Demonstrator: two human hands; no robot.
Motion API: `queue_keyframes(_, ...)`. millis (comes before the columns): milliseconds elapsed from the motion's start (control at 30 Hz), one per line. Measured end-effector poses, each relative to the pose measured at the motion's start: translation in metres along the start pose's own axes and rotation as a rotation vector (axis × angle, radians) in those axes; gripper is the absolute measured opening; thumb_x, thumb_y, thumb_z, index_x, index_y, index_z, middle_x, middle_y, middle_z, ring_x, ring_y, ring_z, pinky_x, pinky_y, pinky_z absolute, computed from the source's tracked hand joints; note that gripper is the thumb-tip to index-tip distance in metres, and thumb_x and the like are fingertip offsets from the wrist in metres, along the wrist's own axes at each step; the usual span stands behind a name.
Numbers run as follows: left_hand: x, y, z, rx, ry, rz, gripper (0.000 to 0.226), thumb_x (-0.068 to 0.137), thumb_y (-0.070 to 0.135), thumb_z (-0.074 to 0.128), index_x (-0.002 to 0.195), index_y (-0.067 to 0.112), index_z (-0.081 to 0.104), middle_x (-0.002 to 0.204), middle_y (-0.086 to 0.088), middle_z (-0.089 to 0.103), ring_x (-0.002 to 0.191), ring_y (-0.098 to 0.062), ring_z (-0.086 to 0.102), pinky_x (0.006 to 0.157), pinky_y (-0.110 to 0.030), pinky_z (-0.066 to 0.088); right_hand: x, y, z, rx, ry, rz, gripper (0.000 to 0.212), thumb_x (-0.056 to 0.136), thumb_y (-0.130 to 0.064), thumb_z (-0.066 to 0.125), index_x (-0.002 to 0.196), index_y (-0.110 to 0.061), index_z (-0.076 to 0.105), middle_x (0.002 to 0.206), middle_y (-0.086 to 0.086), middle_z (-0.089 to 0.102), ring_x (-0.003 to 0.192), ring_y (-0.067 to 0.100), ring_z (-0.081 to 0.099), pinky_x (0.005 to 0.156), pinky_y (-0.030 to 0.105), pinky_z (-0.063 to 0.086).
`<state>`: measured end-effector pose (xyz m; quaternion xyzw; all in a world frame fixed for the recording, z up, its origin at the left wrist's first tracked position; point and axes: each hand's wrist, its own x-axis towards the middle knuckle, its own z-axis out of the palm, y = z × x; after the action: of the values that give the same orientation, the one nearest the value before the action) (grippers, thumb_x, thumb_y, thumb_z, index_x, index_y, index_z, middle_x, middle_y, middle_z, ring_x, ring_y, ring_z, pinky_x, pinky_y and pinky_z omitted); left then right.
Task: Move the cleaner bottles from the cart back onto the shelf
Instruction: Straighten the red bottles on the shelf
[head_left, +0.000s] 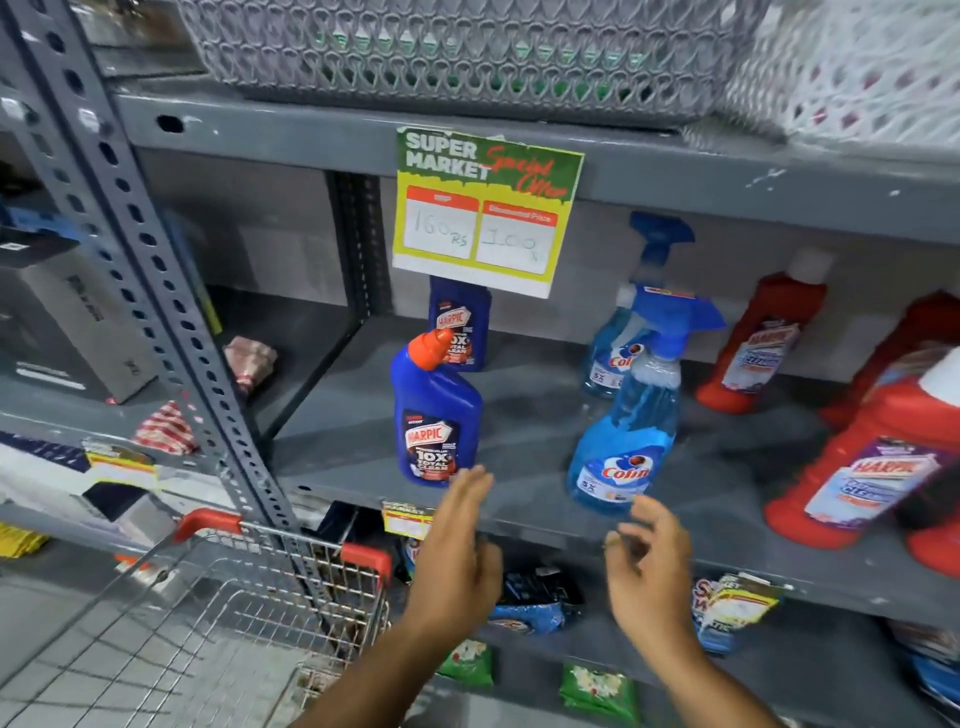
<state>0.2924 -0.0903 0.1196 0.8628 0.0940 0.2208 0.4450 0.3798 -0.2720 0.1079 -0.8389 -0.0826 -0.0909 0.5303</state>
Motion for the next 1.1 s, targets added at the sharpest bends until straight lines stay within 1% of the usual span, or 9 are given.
queue_keyframes(133, 0.035, 0.022, 0.049, -0.185, -0.319, -0.176, 0.077, 0.082, 0.006, 0.046, 0.149, 0.021, 0.012, 0.158, 0.006, 0.014, 0.146, -0.009, 0.011, 0.115, -0.01, 0.009, 0.028, 0.009, -0.022, -0.088, -0.146, 0.13, 0.062, 0.084, -0.002, 0.058, 0.139, -0.013, 0.033, 0.139, 0.01, 0.046, 0.123, 0.023, 0.051, 0.104, 0.041, 0.042)
queue_keyframes(200, 0.047, 0.024, 0.065, -0.265, -0.396, -0.226, 0.08, 0.08, 0.004, 0.046, 0.147, 0.032, 0.012, 0.156, 0.007, 0.022, 0.144, -0.024, 0.027, 0.119, -0.035, 0.026, 0.033, 0.004, -0.02, -0.052, -0.237, 0.134, 0.061, 0.085, -0.002, 0.056, 0.139, -0.017, 0.033, 0.138, 0.003, 0.05, 0.126, 0.018, 0.049, 0.107, 0.039, 0.04)
queue_keyframes(300, 0.05, 0.021, 0.074, -0.252, -0.415, -0.157, 0.086, 0.071, 0.009, 0.044, 0.141, 0.05, 0.017, 0.146, 0.019, 0.039, 0.126, -0.032, 0.051, 0.103, -0.049, 0.046, 0.034, 0.001, -0.019, -0.028, -0.262, 0.161, 0.059, 0.087, -0.004, 0.053, 0.14, -0.019, 0.031, 0.136, -0.004, 0.051, 0.124, 0.008, 0.048, 0.105, 0.03, 0.038)
queue_keyframes(433, 0.054, 0.014, 0.079, -0.295, -0.381, -0.083, 0.09, 0.066, 0.002, 0.043, 0.119, 0.073, 0.03, 0.128, 0.05, 0.041, 0.13, 0.007, 0.042, 0.108, -0.016, 0.035, 0.034, 0.007, -0.02, -0.119, -0.25, 0.126, 0.066, 0.087, -0.009, 0.052, 0.146, -0.016, 0.022, 0.143, 0.001, 0.049, 0.13, 0.016, 0.047, 0.108, 0.031, 0.036)
queue_keyframes(600, 0.052, 0.011, 0.079, -0.307, -0.354, -0.127, 0.083, 0.071, -0.004, 0.043, 0.125, 0.058, 0.035, 0.131, 0.038, 0.049, 0.13, 0.001, 0.045, 0.102, -0.012, 0.036, 0.037, 0.009, -0.022, -0.11, -0.332, 0.169, 0.072, 0.089, -0.016, 0.051, 0.149, -0.021, 0.013, 0.147, 0.001, 0.044, 0.132, 0.016, 0.044, 0.108, 0.03, 0.036)
queue_keyframes(767, 0.026, 0.03, 0.086, -0.099, -0.048, -0.098, 0.071, 0.078, -0.007, 0.052, 0.142, 0.016, 0.033, 0.147, 0.004, 0.036, 0.14, -0.017, 0.033, 0.114, -0.03, 0.027, 0.025, 0.029, -0.047, 0.174, 0.04, 0.161, 0.066, 0.086, -0.001, 0.057, 0.143, -0.015, 0.028, 0.141, 0.005, 0.044, 0.125, 0.014, 0.049, 0.101, 0.028, 0.037)
queue_keyframes(900, -0.009, 0.071, 0.117, -0.122, -0.081, 0.216, 0.064, 0.075, 0.008, 0.047, 0.134, 0.032, 0.042, 0.145, 0.004, 0.043, 0.139, -0.009, 0.033, 0.113, -0.023, 0.028, 0.041, 0.072, -0.119, 0.157, 0.444, 0.18, 0.069, 0.079, 0.009, 0.059, 0.14, -0.009, 0.03, 0.136, 0.019, 0.043, 0.121, 0.025, 0.048, 0.107, 0.044, 0.037)
queue_keyframes(1000, 0.005, 0.107, 0.167, -0.304, -0.33, 0.115, 0.071, 0.072, 0.013, 0.045, 0.128, 0.054, 0.034, 0.148, 0.016, 0.036, 0.135, 0.011, 0.029, 0.107, -0.007, 0.025, 0.076, 0.096, -0.172, 0.084, 0.303, 0.245, 0.074, 0.078, 0.012, 0.055, 0.143, -0.005, 0.024, 0.147, 0.021, 0.035, 0.133, 0.031, 0.039, 0.111, 0.038, 0.03)
queue_keyframes(1100, 0.033, 0.133, 0.225, -0.456, -0.439, -0.14, 0.081, 0.067, 0.01, 0.047, 0.137, 0.043, 0.025, 0.149, 0.014, 0.026, 0.126, 0.016, 0.036, 0.111, -0.026, 0.034, 0.091, 0.104, -0.19, 0.01, -0.064, 0.186, 0.07, 0.075, 0.011, 0.053, 0.139, -0.012, 0.035, 0.14, 0.013, 0.049, 0.126, 0.027, 0.049, 0.11, 0.044, 0.036)
